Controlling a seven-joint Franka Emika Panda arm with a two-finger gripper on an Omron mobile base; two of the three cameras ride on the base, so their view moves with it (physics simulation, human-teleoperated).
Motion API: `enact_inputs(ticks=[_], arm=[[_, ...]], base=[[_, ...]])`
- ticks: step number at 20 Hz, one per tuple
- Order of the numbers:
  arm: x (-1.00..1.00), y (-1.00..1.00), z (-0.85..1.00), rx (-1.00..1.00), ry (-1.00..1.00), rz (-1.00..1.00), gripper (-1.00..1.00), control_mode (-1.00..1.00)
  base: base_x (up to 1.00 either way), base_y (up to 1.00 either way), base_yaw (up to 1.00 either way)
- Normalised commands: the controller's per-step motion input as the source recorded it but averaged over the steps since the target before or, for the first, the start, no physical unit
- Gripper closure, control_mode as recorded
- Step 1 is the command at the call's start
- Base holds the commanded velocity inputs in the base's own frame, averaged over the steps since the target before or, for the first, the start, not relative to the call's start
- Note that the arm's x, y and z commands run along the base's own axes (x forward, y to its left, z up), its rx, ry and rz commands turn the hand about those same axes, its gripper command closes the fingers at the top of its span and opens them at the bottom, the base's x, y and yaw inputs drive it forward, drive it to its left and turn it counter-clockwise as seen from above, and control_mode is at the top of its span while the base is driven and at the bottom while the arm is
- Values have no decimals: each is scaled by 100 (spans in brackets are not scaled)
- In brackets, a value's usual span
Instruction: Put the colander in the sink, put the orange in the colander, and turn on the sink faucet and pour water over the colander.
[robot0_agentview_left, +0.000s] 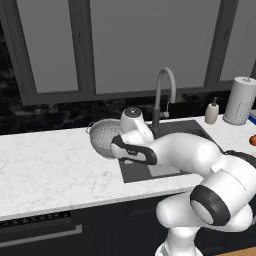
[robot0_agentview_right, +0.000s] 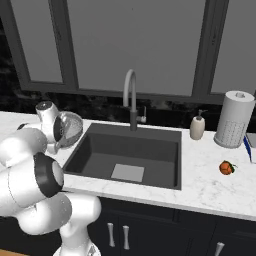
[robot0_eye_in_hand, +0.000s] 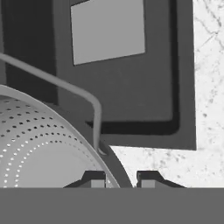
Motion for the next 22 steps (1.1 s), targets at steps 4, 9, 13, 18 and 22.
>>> enact_inputs(ticks=[4, 9, 13, 18, 22], arm=[[-57, -98, 31, 0, 15, -19, 100, -100], [-14, -96, 30, -1, 27, -6, 100, -100], [-8, -77, 31, 0, 21, 2, 100, -100], [-9, -56, 20, 0, 7, 16, 100, -100], [-4, -58, 0, 6, -11, 18, 100, -100]], base=[[0, 0, 0], [0, 0, 0], [0, 0, 0], [0, 0, 0], [0, 0, 0]])
